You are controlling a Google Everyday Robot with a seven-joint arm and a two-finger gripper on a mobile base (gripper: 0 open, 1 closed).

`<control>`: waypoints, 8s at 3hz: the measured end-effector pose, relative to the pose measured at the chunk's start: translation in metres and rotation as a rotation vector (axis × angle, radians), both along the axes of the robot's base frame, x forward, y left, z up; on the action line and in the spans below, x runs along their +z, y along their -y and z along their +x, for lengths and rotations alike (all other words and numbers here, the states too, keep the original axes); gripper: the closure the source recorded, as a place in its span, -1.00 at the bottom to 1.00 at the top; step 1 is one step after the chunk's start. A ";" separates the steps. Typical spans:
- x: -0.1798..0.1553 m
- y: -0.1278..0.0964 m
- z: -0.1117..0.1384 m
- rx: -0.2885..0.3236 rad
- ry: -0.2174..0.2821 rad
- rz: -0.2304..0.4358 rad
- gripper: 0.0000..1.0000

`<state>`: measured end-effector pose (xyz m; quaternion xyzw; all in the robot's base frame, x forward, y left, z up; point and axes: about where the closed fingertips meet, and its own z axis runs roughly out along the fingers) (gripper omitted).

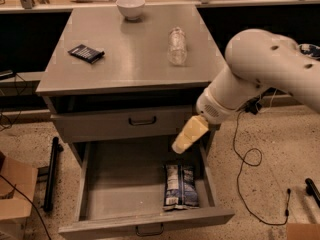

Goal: Pick blue chip bag from middle drawer and place on counter

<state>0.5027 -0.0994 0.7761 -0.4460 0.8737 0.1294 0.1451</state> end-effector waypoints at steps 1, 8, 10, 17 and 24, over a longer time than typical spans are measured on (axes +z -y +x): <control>-0.039 -0.023 0.003 -0.035 -0.085 0.044 -1.00; -0.278 -0.057 0.015 -0.295 -0.534 0.024 -1.00; -0.342 -0.037 0.010 -0.494 -0.556 -0.031 -1.00; -0.398 -0.023 0.006 -0.678 -0.594 -0.008 0.72; 0.042 0.073 0.006 -0.279 0.166 0.352 1.00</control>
Offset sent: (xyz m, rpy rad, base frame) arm 0.0021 0.0653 -0.1311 0.1179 0.2948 -0.1160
